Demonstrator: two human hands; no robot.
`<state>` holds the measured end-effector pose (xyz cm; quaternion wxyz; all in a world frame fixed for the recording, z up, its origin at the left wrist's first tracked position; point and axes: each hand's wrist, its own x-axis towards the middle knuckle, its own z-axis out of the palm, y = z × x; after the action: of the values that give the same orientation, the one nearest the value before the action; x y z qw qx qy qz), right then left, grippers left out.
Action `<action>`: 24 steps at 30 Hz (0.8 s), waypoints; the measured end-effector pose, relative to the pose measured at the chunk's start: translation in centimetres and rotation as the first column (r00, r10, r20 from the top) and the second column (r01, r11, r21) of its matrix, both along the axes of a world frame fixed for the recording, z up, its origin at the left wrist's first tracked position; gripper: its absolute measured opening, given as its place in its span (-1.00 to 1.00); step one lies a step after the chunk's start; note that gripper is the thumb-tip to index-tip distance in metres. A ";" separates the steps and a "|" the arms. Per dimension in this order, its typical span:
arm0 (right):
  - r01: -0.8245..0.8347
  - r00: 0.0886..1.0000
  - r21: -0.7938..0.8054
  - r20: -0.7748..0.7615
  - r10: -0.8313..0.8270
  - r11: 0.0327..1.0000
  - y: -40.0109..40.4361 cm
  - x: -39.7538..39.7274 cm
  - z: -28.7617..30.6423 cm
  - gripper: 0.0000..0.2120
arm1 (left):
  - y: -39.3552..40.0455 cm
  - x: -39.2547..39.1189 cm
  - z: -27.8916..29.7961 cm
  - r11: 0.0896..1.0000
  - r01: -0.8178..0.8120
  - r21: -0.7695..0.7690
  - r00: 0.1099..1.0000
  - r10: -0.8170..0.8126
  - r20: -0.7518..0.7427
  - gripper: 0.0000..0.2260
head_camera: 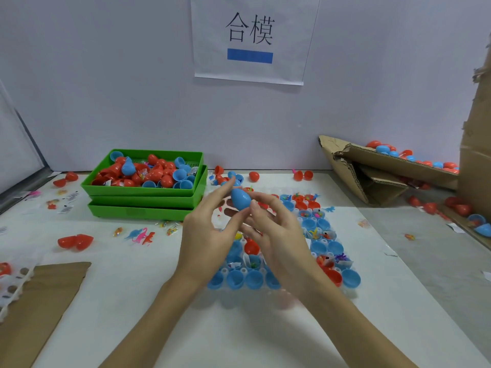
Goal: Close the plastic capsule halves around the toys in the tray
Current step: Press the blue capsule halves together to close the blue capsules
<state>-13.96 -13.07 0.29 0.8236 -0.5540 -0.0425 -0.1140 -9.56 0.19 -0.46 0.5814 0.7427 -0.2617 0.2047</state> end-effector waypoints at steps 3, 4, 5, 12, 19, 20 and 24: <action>-0.140 0.989 0.143 -0.024 0.144 0.980 -0.6 0.0 0.7 -0.62 | 0.5 0.4 0.5 0.988 0.144 -0.051 0.985 -0.148 -0.086 -0.58; -0.190 0.980 0.192 -0.020 0.197 0.963 -0.8 0.0 0.9 -0.59 | 0.6 0.4 0.6 0.981 0.180 -0.066 0.979 -0.185 -0.089 -0.61; -0.229 0.971 0.236 -0.019 0.240 0.944 -0.9 0.0 1.0 -0.56 | 0.7 0.4 0.7 0.976 0.205 -0.078 0.973 -0.212 -0.091 -0.63; -0.356 0.921 0.352 -0.024 0.388 0.866 -1.4 0.1 0.9 -0.63 | 0.4 -0.1 1.0 0.957 0.268 -0.113 0.960 -0.276 -0.057 -0.71; -0.364 0.912 0.376 -0.041 0.408 0.852 -1.0 0.1 0.4 -0.70 | 0.0 -0.2 0.4 0.981 0.184 -0.065 0.981 -0.179 0.077 -0.73; -0.360 0.913 0.372 -0.046 0.404 0.856 -1.1 0.0 0.4 -0.71 | -0.1 -0.2 0.3 0.982 0.178 -0.069 0.982 -0.173 0.078 -0.72; -0.345 0.921 0.373 -0.041 0.387 0.861 -0.9 -0.1 0.6 -0.70 | -0.3 -0.5 0.7 0.973 0.205 -0.111 0.978 -0.199 0.055 -0.74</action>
<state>-14.03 -13.98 0.84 0.9183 -0.3816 -0.0779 0.0707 -10.01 -0.08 0.24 0.6356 0.6724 -0.3362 0.1756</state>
